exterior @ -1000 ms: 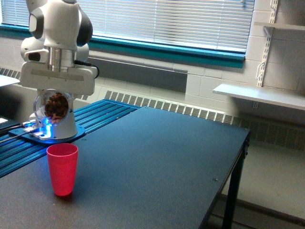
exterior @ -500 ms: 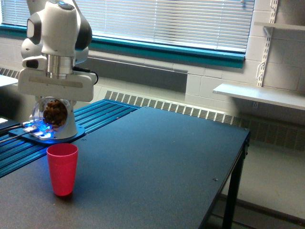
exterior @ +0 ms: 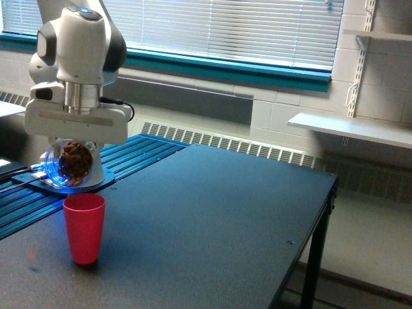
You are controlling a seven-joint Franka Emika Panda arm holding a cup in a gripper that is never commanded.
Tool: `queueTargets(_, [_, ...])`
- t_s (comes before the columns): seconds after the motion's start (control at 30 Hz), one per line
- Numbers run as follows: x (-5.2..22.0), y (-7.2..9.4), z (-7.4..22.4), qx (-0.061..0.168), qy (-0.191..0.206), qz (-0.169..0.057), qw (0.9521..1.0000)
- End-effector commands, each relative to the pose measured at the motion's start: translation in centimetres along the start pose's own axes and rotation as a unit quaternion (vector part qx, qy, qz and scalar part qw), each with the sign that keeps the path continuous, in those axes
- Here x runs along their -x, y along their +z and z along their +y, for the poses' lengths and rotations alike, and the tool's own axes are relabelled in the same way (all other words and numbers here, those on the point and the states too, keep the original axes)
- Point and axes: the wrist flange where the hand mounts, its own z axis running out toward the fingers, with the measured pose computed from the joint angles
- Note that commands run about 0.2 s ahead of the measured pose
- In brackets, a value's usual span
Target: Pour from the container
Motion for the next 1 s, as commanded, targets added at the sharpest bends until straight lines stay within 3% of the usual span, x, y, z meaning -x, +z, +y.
queueTargets(0.03, [0.3,-0.2,-1.3,-0.006,-0.019,0.0,0.9998])
queueTargets(0.63, [1.7,0.3,-2.8,0.033,-0.027,-0.004,0.9991])
queueTargets(1.0, [1.9,0.5,-3.1,0.042,-0.019,-0.006,0.9989])
